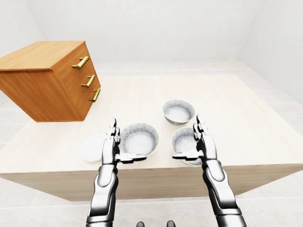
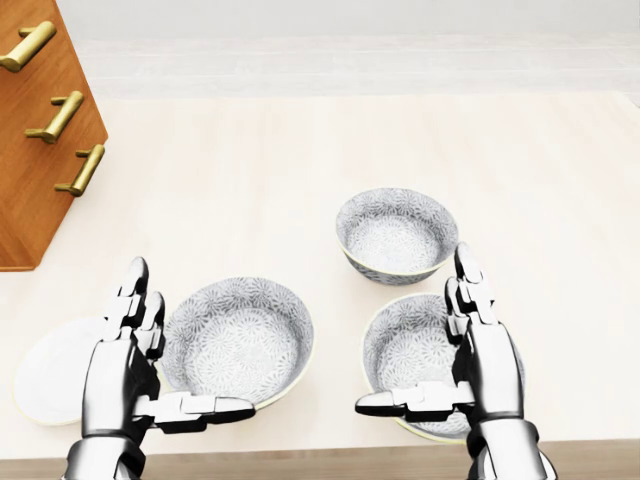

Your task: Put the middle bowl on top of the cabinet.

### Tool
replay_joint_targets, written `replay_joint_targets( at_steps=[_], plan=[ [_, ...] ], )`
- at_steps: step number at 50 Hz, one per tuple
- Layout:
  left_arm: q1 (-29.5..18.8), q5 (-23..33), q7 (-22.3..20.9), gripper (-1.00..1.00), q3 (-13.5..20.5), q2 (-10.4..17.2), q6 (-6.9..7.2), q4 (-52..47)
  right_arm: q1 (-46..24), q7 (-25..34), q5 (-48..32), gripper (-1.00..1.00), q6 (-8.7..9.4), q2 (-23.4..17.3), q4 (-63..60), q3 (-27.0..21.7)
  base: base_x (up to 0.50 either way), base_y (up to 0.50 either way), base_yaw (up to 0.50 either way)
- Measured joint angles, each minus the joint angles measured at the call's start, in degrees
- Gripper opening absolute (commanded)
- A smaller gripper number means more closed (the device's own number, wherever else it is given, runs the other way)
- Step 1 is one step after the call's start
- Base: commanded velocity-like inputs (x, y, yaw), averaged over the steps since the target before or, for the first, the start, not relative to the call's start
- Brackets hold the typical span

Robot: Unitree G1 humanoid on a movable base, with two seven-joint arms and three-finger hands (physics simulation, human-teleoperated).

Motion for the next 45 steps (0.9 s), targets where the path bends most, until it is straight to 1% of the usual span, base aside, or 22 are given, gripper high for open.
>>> replay_joint_targets(
  at_steps=[2,6,11,16,17,23,26,37,45],
  plan=[
    [0.05,0.13,-0.44,1.0,0.15,0.27,-0.43,0.27,0.28,0.26,0.39,1.0,0.19,-0.12,-0.25,-0.15,0.0,0.0,0.0],
    [0.71,0.13,-1.11,1.0,0.13,0.78,0.21,-1.36,0.99,0.5,0.62,1.0,0.29,-0.21,-0.95,-0.39,0.0,0.0,0.0],
    [2.02,-0.31,-1.97,1.0,-0.01,1.34,1.85,-4.86,1.52,0.56,0.51,1.0,0.63,-0.22,-1.8,-0.65,0.0,0.0,0.0],
    [3.52,-0.9,-2.71,1.0,0.0,1.77,3.9,-9.21,2.19,0.72,0.51,1.0,2.07,-0.23,-4.27,-0.9,0.0,0.0,0.0],
    [3.81,-1.0,-2.85,1.0,0.0,1.84,4.06,-10.01,2.33,0.76,0.52,1.0,2.39,-0.23,-4.83,-0.94,0.0,0.0,0.0],
    [5.53,-1.72,-3.64,1.0,0.38,2.16,4.06,-14.84,3.51,1.1,0.72,1.0,4.94,-0.23,-9.47,-1.26,0.0,0.0,0.0],
    [6.35,-2.03,-4.11,1.0,0.65,2.18,4.06,-16.02,4.14,1.28,0.67,1.0,5.83,-0.19,-11.59,-1.3,0.0,0.0,0.0],
    [8.37,-3.58,-5.79,1.0,2.16,2.43,4.06,-20.19,6.45,2.07,0.82,1.0,5.83,0.0,-18.49,-1.78,0.0,0.0,0.0],
    [8.71,-5.0,-6.76,1.0,4.26,2.65,4.06,-23.36,7.47,2.99,2.15,1.0,5.83,-0.27,-23.43,-4.04,0.0,0.0,0.0]
  ],
)
